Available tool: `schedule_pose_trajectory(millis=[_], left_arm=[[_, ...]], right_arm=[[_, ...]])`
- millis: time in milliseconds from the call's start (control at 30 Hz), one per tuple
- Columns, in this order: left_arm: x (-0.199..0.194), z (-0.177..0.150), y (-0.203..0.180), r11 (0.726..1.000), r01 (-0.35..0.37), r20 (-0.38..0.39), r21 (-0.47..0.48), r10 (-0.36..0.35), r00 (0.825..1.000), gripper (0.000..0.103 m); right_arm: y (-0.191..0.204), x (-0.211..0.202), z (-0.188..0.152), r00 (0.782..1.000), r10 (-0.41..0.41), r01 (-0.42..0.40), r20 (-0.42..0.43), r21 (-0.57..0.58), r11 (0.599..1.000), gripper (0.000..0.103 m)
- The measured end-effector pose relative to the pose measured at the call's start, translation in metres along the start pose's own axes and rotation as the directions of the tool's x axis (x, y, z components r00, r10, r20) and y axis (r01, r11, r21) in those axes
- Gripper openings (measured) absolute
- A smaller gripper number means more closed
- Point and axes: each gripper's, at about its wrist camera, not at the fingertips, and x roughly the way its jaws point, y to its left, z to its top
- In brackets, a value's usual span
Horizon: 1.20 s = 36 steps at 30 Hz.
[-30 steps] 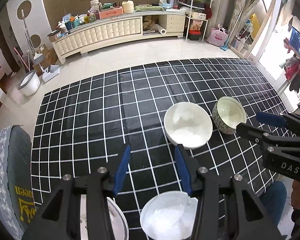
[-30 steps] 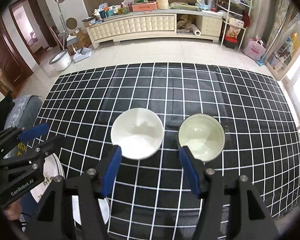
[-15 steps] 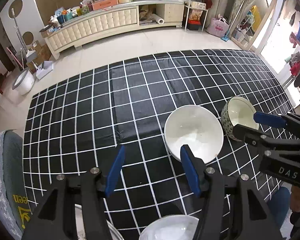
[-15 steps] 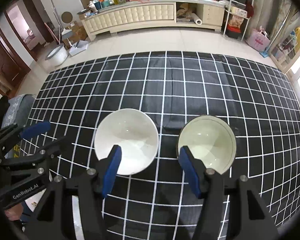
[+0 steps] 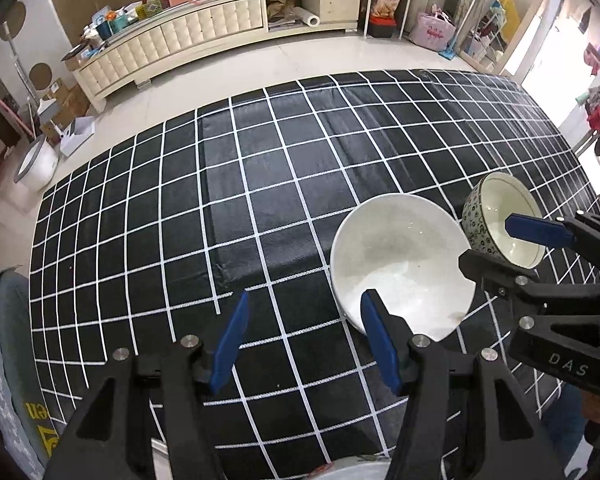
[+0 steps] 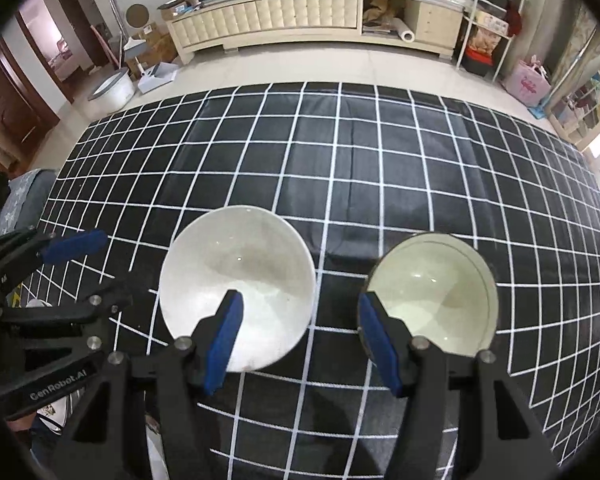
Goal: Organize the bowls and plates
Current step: 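Reach the left tool to the plain white bowl and grip its rim, then lift the plain white bowl and carry it over the red-logo bowl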
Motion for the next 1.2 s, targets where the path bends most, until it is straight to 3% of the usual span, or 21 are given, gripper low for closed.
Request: schedule_pose_trajectory(millis=[333,400,533,867,1200], left_arm=[[0.016,0.008,-0.001,0.999,0.019,-0.004,0.026,-0.019,1.000,0.055],[0.022,0.008,-0.002,0.999,0.011,-0.014,0.036,-0.011,1.000,0.055],[0.031,0.007,-0.003,0.999,0.019,-0.030,0.040,-0.018,0.999,0.054],[0.044,0.004,-0.008,0.996,0.071,-0.057,0.053,-0.068,0.996,0.034],[0.058,0.001,-0.025,0.994,0.084,-0.089,0.076,-0.077,0.993,0.023]], right_arm=[[0.001,0.015,0.003,0.999,-0.047,0.047,0.014,-0.041,0.998,0.064],[0.001,0.015,0.004,0.999,-0.039,0.040,0.015,-0.042,0.998,0.053],[0.002,0.019,0.005,1.000,-0.028,0.029,0.011,-0.061,0.998,0.052],[0.003,0.038,-0.002,0.999,0.001,-0.004,-0.053,-0.051,0.999,0.028],[0.002,0.043,-0.009,0.997,0.012,-0.014,-0.071,-0.024,1.000,0.022]])
